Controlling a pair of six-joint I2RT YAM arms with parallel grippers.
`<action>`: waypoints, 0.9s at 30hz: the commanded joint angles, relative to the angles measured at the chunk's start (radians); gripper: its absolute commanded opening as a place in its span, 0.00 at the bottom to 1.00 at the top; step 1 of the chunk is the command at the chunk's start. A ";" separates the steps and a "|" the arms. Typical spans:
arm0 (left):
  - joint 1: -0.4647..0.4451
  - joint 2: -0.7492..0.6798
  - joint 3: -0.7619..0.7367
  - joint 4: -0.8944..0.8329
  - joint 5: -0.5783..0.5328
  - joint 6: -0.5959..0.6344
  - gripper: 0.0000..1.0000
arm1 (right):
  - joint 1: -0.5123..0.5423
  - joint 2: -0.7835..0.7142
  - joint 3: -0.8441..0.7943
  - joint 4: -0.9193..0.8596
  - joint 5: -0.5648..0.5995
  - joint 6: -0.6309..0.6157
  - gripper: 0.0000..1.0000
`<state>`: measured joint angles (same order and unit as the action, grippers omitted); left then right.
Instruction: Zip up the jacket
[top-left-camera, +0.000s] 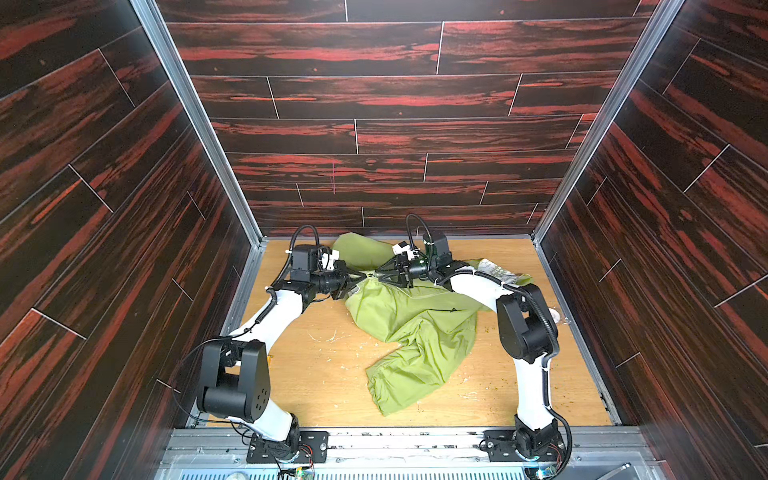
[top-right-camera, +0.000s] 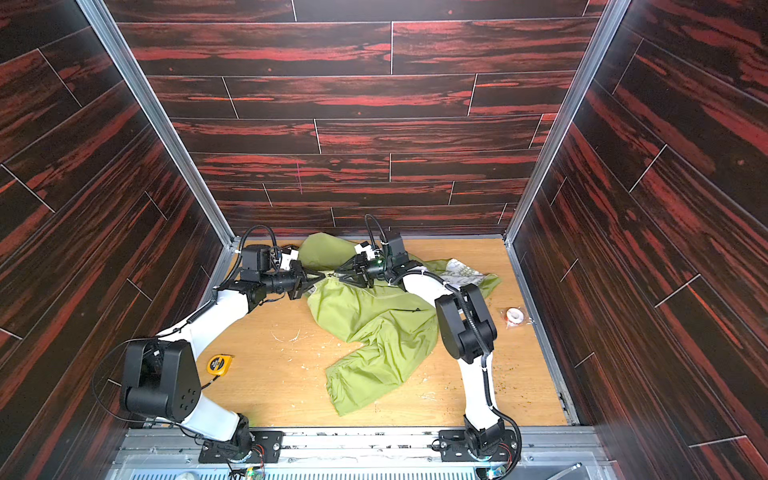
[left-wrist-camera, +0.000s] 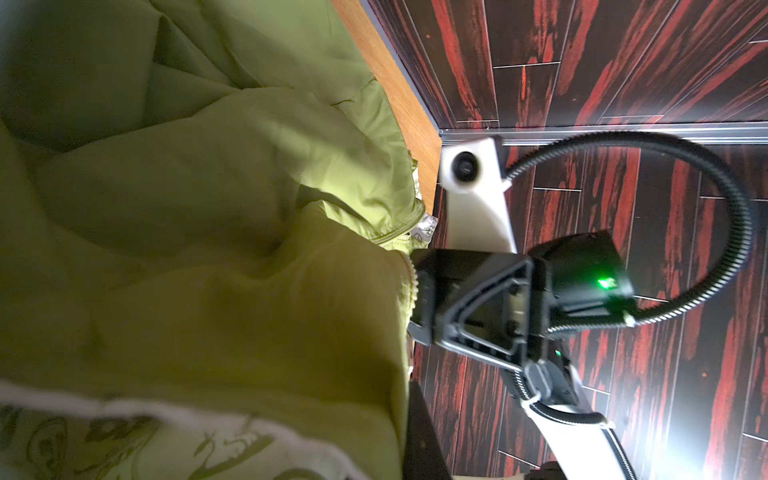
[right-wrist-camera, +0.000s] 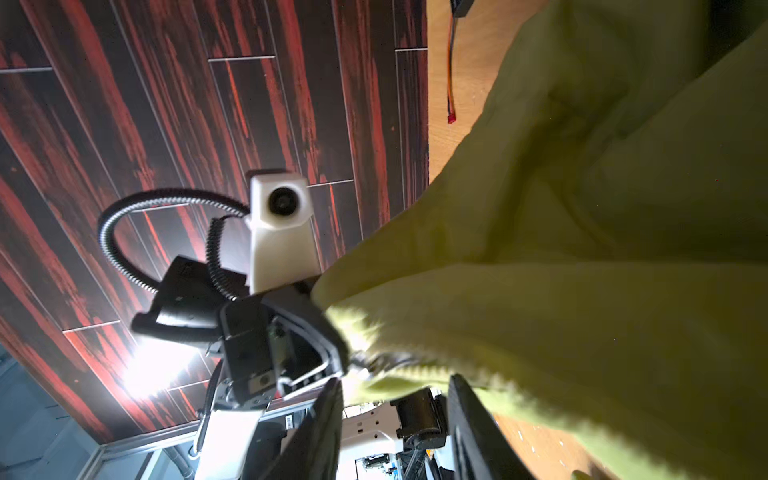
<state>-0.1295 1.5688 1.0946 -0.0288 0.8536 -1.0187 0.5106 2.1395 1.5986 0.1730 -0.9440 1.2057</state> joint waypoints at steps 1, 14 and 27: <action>-0.002 -0.026 -0.005 0.042 0.030 -0.021 0.00 | 0.005 0.062 0.026 0.065 -0.004 0.024 0.49; -0.006 -0.019 0.007 0.028 0.055 -0.035 0.00 | 0.035 0.134 0.025 0.447 -0.030 0.277 0.55; -0.007 -0.011 0.010 0.029 0.044 -0.035 0.00 | 0.012 0.036 -0.133 0.522 -0.007 0.322 0.44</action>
<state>-0.1322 1.5692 1.0946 -0.0147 0.8898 -1.0554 0.5312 2.2204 1.4948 0.6601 -0.9554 1.5105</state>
